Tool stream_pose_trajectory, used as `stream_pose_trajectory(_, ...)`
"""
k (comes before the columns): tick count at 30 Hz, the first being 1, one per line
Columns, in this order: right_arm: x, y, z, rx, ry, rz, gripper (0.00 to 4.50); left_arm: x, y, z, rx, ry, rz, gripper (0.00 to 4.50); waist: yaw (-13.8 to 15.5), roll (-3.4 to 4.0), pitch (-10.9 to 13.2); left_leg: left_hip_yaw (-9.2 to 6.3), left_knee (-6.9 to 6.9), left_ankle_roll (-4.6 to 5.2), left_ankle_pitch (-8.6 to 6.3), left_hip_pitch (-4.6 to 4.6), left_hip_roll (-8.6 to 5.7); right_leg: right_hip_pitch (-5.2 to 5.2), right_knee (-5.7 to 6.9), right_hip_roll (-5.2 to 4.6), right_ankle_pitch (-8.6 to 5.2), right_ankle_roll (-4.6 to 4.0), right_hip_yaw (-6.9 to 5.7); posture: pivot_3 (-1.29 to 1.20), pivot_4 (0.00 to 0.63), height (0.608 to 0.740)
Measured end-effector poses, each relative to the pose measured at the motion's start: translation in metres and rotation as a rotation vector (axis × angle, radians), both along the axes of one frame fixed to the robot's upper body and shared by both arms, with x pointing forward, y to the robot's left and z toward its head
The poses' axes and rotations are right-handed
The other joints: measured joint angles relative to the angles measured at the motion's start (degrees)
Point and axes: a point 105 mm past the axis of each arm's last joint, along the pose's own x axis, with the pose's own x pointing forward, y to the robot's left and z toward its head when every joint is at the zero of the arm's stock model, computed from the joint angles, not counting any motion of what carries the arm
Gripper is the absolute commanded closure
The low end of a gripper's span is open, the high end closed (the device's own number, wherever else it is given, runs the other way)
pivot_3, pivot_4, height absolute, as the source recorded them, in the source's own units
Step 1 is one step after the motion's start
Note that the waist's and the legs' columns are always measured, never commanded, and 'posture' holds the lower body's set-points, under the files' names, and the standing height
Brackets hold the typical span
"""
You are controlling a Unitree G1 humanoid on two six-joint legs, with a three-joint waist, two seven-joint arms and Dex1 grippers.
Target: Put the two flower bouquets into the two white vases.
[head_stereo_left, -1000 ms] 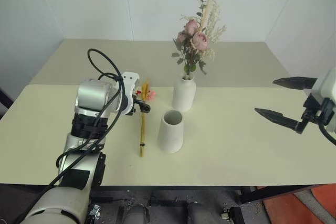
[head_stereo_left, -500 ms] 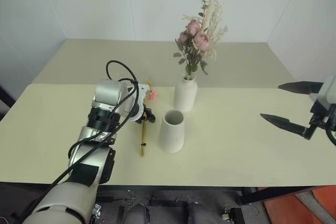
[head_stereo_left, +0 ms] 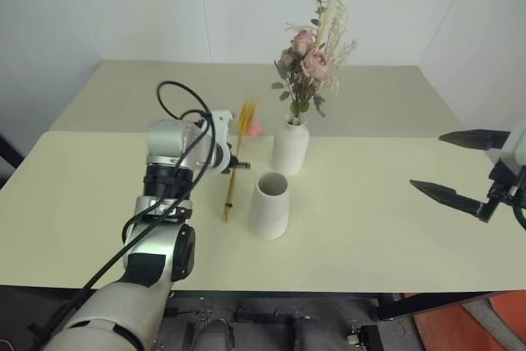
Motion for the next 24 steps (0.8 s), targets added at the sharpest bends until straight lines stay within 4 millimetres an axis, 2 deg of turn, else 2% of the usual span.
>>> stream_pose_trajectory(3, -0.006, -0.006, 0.001, 0.021, 0.001, -0.027, 0.00, 0.007, 0.021, 0.051, -0.119, -0.329, 0.003, 4.49, 0.0, 0.01, 0.0, 0.04, -0.11, -0.02, 0.00, 0.04, 0.02, 0.00, -0.03, -0.01, 0.01, -0.01, 0.03, 0.00, 0.150, 0.740)
stream_pose_trajectory(6, -0.017, -0.009, -0.001, 0.052, 0.022, -0.023, 0.00, -0.004, 0.036, 0.095, -0.358, -0.572, -0.070, 4.49, 0.3, 0.01, 0.0, 0.04, -0.11, -0.04, 0.02, 0.01, 0.02, 0.00, -0.03, -0.02, 0.01, -0.02, 0.00, 0.00, 0.150, 0.740)
stream_pose_trajectory(7, -0.021, -0.009, -0.003, 0.064, 0.037, -0.015, 0.00, -0.015, 0.042, 0.114, -0.502, -0.648, -0.127, 4.49, 0.3, 0.01, 0.0, 0.04, -0.10, -0.04, 0.02, 0.04, 0.02, 0.05, -0.04, -0.02, 0.01, -0.01, -0.01, 0.00, 0.150, 0.740)
stream_pose_trajectory(9, -0.028, -0.008, -0.005, 0.083, 0.058, -0.002, 0.00, -0.035, 0.053, 0.142, -0.681, -0.779, -0.221, 4.49, 0.3, 0.01, 0.0, 0.04, -0.09, -0.04, 0.02, 0.08, 0.00, 0.11, -0.04, -0.03, 0.00, 0.00, -0.01, 0.00, 0.150, 0.740)
stream_pose_trajectory(12, -0.035, -0.006, -0.011, 0.100, 0.092, 0.016, 0.00, -0.062, 0.053, 0.167, -0.853, -0.903, -0.394, 4.49, 0.6, -0.01, 0.0, -0.02, -0.05, -0.04, 0.02, 0.26, 0.00, 0.42, -0.11, -0.03, -0.02, 0.02, -0.09, 0.00, 0.150, 0.740)
stream_pose_trajectory(17, -0.038, -0.002, -0.017, 0.104, 0.104, 0.022, 0.00, -0.095, 0.023, 0.179, -1.109, -0.946, -0.717, 4.49, 0.4, -0.06, 0.0, -0.06, -0.03, -0.04, 0.02, 0.59, 0.00, 0.89, -0.33, -0.03, -0.08, 0.15, -0.18, 0.00, 0.150, 0.740)
stream_pose_trajectory(20, -0.038, -0.003, -0.019, 0.111, 0.106, 0.006, 0.00, -0.106, -0.003, 0.169, -1.071, -0.896, -0.879, 4.49, 0.2, -0.05, 0.0, -0.06, -0.03, -0.04, 0.02, 0.60, 0.01, 0.88, -0.31, -0.01, -0.07, 0.12, -0.16, 0.00, 0.150, 0.740)
stream_pose_trajectory(24, -0.041, -0.005, -0.023, 0.103, 0.125, -0.014, 0.00, -0.123, -0.036, 0.141, -0.909, -0.812, -1.102, 4.49, -0.2, -0.03, -0.1, -0.04, -0.06, -0.03, 0.01, 0.62, 0.02, 0.86, -0.31, 0.02, -0.06, 0.07, -0.11, 0.00, 0.150, 0.740)
